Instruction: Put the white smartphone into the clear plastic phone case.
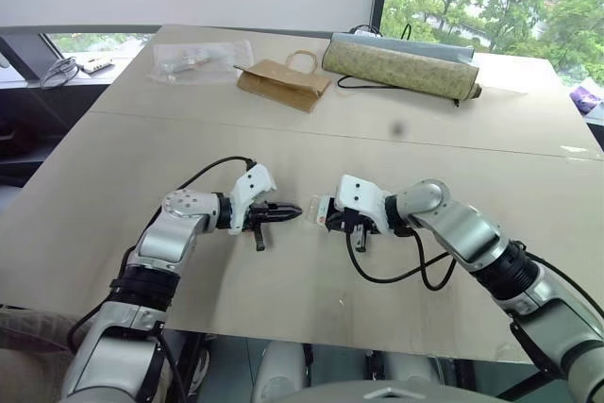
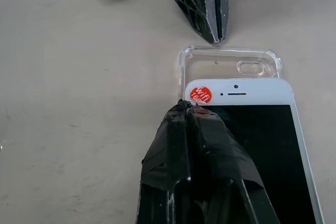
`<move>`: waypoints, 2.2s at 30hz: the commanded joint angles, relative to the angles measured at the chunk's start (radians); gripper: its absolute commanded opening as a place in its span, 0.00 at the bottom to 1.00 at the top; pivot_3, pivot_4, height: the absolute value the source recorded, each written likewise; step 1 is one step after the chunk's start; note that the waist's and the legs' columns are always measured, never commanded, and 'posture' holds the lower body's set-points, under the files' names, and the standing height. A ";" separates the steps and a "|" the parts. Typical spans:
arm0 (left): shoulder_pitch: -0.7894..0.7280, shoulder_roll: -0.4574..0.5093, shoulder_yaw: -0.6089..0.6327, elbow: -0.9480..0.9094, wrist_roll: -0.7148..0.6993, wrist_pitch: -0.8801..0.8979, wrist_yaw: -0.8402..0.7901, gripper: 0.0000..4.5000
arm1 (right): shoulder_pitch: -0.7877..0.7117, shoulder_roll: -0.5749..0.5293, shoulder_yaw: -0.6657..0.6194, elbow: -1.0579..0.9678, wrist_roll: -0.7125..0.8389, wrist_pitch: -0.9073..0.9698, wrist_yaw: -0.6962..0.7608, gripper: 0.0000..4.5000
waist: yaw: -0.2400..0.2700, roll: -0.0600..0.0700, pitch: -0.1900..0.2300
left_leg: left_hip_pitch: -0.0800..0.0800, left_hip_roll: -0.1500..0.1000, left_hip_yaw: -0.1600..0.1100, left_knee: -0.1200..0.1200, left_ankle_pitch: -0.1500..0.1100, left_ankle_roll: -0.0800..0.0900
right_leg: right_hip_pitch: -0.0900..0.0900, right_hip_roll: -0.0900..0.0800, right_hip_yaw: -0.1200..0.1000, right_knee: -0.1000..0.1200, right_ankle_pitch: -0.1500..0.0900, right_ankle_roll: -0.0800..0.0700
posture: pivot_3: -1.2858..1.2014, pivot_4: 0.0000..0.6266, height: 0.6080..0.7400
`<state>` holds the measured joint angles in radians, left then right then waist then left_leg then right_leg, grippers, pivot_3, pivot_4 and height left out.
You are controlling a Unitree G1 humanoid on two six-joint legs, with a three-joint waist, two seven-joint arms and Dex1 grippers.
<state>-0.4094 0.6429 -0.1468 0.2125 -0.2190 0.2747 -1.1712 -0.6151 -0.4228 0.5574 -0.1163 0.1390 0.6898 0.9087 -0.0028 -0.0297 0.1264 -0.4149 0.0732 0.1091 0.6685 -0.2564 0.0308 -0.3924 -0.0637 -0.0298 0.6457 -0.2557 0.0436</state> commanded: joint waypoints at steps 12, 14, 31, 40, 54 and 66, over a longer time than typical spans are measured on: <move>0.018 -0.018 -0.007 0.005 0.029 0.005 0.050 0.01 | -0.061 0.117 -0.194 0.097 0.101 0.009 -0.067 0.00 | 0.008 0.001 0.001 | -0.001 0.000 0.000 0.000 0.000 0.000 | -0.001 0.000 0.000 0.000 0.000 0.000 | 0.52 0.24 1.00; 0.022 -0.021 -0.009 -0.002 0.028 0.008 0.054 0.01 | -0.072 0.117 -0.182 0.145 0.059 -0.009 -0.095 0.00 | 0.012 0.001 0.001 | -0.001 0.000 0.000 0.000 0.000 0.000 | -0.001 0.000 0.000 0.000 0.000 0.000 | 0.52 0.24 1.00; 0.026 -0.022 -0.014 -0.013 0.031 0.013 0.065 0.01 | -0.107 0.109 -0.175 0.218 -0.001 0.046 -0.093 0.00 | 0.016 0.003 0.002 | -0.001 0.000 0.000 0.000 0.000 0.000 | -0.001 0.000 0.000 0.000 0.000 0.000 | 0.52 0.24 1.00; 0.026 -0.023 -0.015 -0.021 0.031 0.017 0.067 0.01 | -0.081 0.062 -0.112 0.168 -0.014 0.069 -0.033 0.00 | 0.016 0.003 0.002 | -0.001 0.000 0.000 0.000 0.000 0.000 | -0.001 0.000 0.000 0.000 0.000 0.000 | 0.52 0.24 1.00; 0.039 -0.024 -0.015 -0.051 0.016 0.034 0.056 0.01 | -0.063 0.039 -0.215 -0.036 0.105 0.112 -0.001 0.00 | 0.017 0.004 0.002 | -0.002 0.000 0.000 -0.001 0.000 0.000 | -0.001 0.000 0.000 -0.001 0.000 0.000 | 0.52 0.24 1.00; 0.046 -0.025 -0.013 -0.061 0.011 0.038 0.051 0.01 | 0.007 0.012 -0.086 0.022 0.008 0.115 -0.062 0.00 | 0.016 0.003 0.002 | -0.002 0.000 0.000 -0.001 0.000 0.001 | -0.002 0.000 0.000 -0.001 0.000 0.000 | 0.52 0.24 1.00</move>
<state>-0.3827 0.6220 -0.1399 0.1616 -0.2190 0.2995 -1.1257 -0.6125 -0.4084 0.4509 -0.1087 0.1671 0.7977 0.8613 0.0129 -0.0264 0.1284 -0.4167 0.0729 0.1091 0.6676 -0.2568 0.0313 -0.3938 -0.0640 -0.0301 0.6445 -0.2558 0.0434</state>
